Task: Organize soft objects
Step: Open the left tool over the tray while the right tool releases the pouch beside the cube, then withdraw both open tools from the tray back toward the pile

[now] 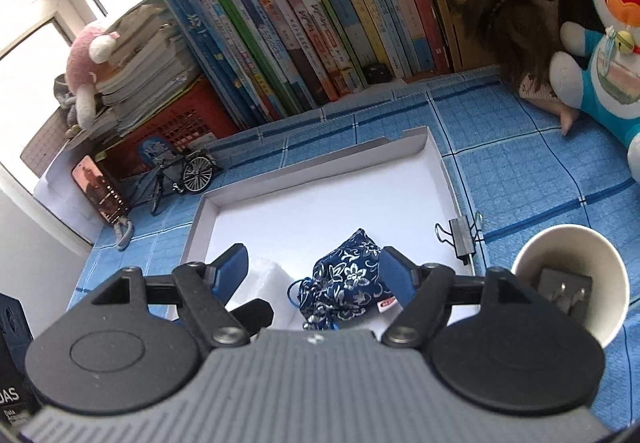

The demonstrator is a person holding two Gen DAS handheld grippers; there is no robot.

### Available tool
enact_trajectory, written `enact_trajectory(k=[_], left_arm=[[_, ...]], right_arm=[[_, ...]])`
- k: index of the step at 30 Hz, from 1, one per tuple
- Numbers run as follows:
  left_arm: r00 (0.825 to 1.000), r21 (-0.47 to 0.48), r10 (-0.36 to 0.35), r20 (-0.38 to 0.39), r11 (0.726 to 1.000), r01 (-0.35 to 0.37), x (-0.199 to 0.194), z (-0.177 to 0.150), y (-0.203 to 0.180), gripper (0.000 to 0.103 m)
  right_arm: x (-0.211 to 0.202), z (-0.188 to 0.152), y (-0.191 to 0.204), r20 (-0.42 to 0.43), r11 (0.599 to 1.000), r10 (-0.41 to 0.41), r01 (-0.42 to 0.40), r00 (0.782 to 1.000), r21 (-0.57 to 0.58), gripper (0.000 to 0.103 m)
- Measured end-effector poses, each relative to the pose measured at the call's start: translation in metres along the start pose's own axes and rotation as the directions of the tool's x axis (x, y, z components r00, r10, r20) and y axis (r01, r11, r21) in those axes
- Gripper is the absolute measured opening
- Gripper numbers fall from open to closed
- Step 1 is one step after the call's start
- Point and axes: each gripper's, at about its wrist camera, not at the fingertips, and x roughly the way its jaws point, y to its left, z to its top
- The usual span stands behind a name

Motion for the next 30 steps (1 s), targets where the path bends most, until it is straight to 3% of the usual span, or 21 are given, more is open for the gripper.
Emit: enact_trajectory(k=[15, 30], left_arm=[[0.994, 0.109, -0.097, 0.04, 0.99, 0.092, -0.051, -0.037, -0.023, 0.084], [0.985, 0.194, -0.143, 0.093, 0.973, 0.123, -0.089, -0.08, -0.029, 0.085]], right_arm=[[-0.058, -0.028, 0.0, 0.078, 0.993, 0.06, -0.051, 0.995, -0.109, 0.085], [-0.1, -0.068, -0.015, 0.14, 0.983, 0.107, -0.083, 0.984, -0.163, 0.089]])
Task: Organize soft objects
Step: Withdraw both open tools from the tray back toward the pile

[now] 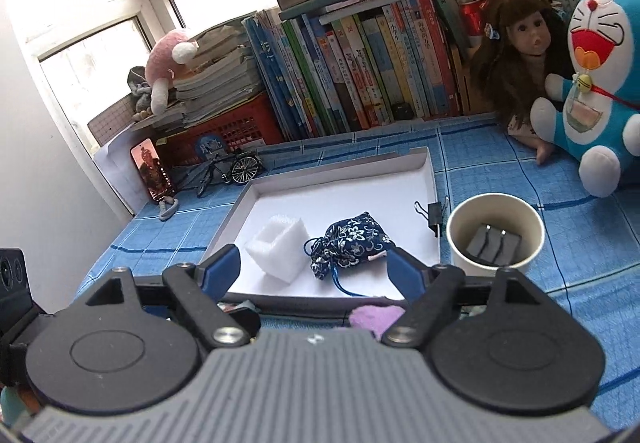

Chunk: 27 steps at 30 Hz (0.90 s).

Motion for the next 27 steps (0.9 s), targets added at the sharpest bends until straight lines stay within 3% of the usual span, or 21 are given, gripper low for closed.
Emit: enact_trajectory(k=[9, 16, 27], left_arm=[[1.0, 0.053, 0.005, 0.019, 0.999, -0.006, -0.017, -0.027, -0.004, 0.085], [0.999, 0.093, 0.014, 0.032, 0.996, -0.017, -0.028, -0.049, -0.006, 0.092], [0.999, 0.143, 0.042, 0.017, 0.989, -0.045, -0.029, -0.081, -0.005, 0.092]], right_arm=[[-0.021, -0.033, -0.003, 0.031, 0.999, -0.016, 0.017, 0.999, -0.046, 0.09], [-0.041, -0.058, -0.008, 0.07, 0.991, -0.079, 0.086, 0.994, -0.104, 0.091], [-0.053, -0.098, -0.016, 0.093, 0.972, -0.144, 0.158, 0.985, -0.171, 0.095]])
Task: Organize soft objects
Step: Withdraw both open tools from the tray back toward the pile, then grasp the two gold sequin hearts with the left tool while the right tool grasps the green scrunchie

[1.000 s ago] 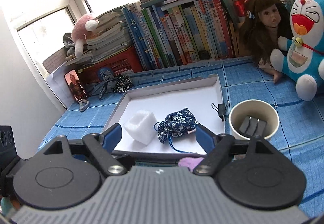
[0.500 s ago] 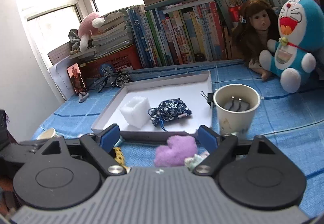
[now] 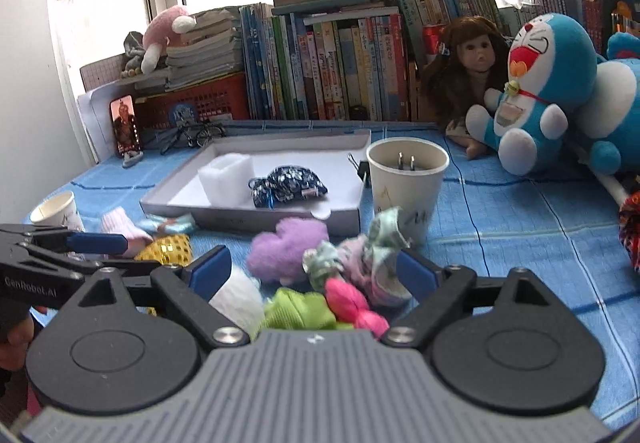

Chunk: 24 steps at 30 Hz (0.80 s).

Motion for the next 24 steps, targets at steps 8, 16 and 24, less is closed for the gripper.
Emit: enact_trajectory(k=[8, 16, 24], left_arm=[[1.0, -0.052, 0.01, -0.016, 0.999, -0.011, 0.006, -0.019, 0.008, 0.088], [0.999, -0.03, 0.013, -0.052, 0.999, -0.015, 0.008, -0.036, 0.006, 0.071], [0.997, -0.035, 0.072, -0.013, 0.997, -0.072, 0.008, -0.042, 0.004, 0.058]], right_arm=[[-0.002, -0.022, 0.001, 0.0, 0.999, -0.026, 0.026, 1.0, -0.034, 0.097], [-0.003, -0.041, 0.005, -0.024, 0.995, -0.044, 0.042, 0.999, -0.089, 0.098], [0.003, -0.056, 0.01, -0.03, 0.984, -0.109, 0.104, 0.994, -0.143, 0.098]])
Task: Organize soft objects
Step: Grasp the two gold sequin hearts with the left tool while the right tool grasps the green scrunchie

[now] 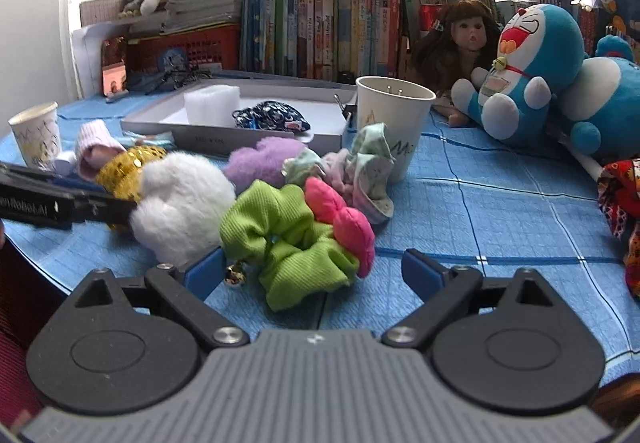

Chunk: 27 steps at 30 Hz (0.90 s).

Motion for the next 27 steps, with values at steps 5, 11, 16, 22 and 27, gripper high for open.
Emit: enact_trajectory(k=[5, 11, 16, 22, 27], left_arm=[[0.999, 0.014, 0.037, 0.023, 0.999, -0.037, 0.002, -0.003, -0.004, 0.056], [0.999, -0.001, 0.047, 0.026, 0.999, -0.047, 0.007, -0.007, -0.006, 0.056], [0.996, 0.004, 0.071, 0.045, 0.997, -0.071, 0.01, -0.009, -0.012, 0.057], [0.993, 0.057, 0.099, 0.064, 0.993, -0.103, 0.013, -0.015, -0.024, 0.059], [0.992, 0.057, 0.105, 0.064, 0.992, -0.109, 0.018, -0.018, -0.026, 0.058]], right_arm=[[0.001, -0.006, 0.011, 0.04, 0.997, -0.047, 0.049, 0.998, -0.051, 0.098], [0.005, -0.009, 0.021, 0.058, 0.995, -0.069, 0.073, 0.996, -0.062, 0.093], [0.011, -0.012, 0.023, 0.078, 0.995, -0.093, 0.095, 0.993, -0.021, 0.091], [0.013, -0.017, 0.028, 0.117, 0.992, -0.125, 0.127, 0.985, -0.01, 0.088], [0.014, -0.019, 0.026, 0.124, 0.993, -0.121, 0.118, 0.985, 0.028, 0.084]])
